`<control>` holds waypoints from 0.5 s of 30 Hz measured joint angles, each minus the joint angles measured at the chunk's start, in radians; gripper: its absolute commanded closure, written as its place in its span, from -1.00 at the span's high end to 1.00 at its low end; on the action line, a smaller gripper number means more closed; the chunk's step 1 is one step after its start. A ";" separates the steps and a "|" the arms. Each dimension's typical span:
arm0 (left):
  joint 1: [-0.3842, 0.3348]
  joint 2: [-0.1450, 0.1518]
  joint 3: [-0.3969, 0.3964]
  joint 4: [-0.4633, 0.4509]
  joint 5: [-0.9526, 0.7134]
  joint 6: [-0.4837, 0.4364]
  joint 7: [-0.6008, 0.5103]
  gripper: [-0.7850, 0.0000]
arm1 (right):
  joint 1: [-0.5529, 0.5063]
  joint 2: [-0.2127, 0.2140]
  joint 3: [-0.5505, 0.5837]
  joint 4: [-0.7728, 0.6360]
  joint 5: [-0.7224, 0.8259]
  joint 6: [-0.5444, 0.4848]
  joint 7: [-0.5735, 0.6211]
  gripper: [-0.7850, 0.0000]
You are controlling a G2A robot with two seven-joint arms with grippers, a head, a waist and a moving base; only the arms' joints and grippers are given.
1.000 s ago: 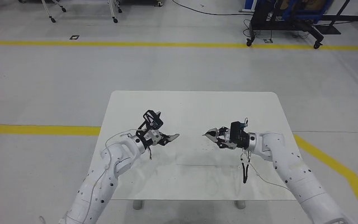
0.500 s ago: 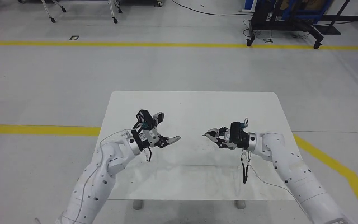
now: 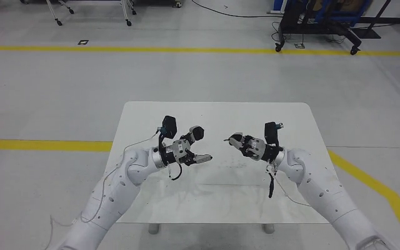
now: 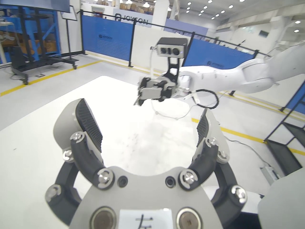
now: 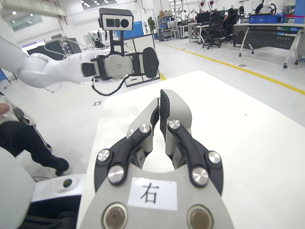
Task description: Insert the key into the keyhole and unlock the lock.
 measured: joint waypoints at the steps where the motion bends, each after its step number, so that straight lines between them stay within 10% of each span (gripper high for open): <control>1: 0.002 0.000 -0.005 0.000 -0.002 0.000 0.000 0.84 | -0.001 0.000 0.006 0.000 0.025 0.000 -0.007 -1.00; 11: 0.004 0.000 -0.022 0.000 0.035 0.000 0.000 0.69 | -0.002 0.000 0.010 -0.001 -0.050 0.000 -0.016 -1.00; 15: 0.004 0.000 -0.022 0.000 0.035 0.000 0.000 1.00 | -0.002 0.000 0.010 -0.001 -0.050 0.000 -0.016 -1.00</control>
